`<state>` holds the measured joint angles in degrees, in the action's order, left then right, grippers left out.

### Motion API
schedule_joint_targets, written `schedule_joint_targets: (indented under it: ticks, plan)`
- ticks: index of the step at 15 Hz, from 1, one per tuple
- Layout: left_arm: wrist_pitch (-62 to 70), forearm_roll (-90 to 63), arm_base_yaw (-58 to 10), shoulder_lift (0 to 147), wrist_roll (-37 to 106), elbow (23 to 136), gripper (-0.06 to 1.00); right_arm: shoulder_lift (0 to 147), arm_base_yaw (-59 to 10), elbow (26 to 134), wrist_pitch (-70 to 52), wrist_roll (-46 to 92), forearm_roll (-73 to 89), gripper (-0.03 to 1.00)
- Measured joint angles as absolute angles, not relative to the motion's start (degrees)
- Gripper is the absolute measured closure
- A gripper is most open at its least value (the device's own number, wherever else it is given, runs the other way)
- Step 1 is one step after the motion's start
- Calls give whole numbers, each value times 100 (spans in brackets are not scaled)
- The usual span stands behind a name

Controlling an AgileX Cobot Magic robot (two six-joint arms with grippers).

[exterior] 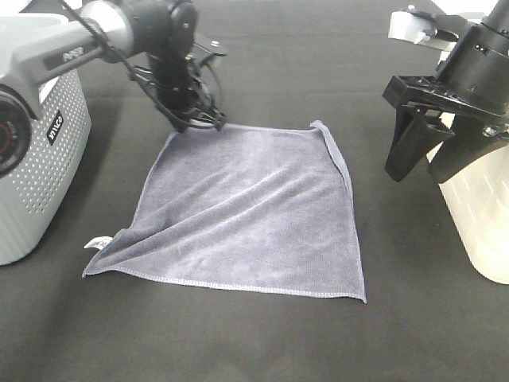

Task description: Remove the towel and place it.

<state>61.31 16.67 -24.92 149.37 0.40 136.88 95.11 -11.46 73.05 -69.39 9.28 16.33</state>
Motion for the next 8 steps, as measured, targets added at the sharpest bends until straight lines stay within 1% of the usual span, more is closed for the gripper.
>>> schedule_joint_targets:
  ticks: [8]
  plan:
    - [5460, 1776, -2298, 14937, 0, 13688, 94, 9511, -1146, 7305, -6939, 928, 1627, 38]
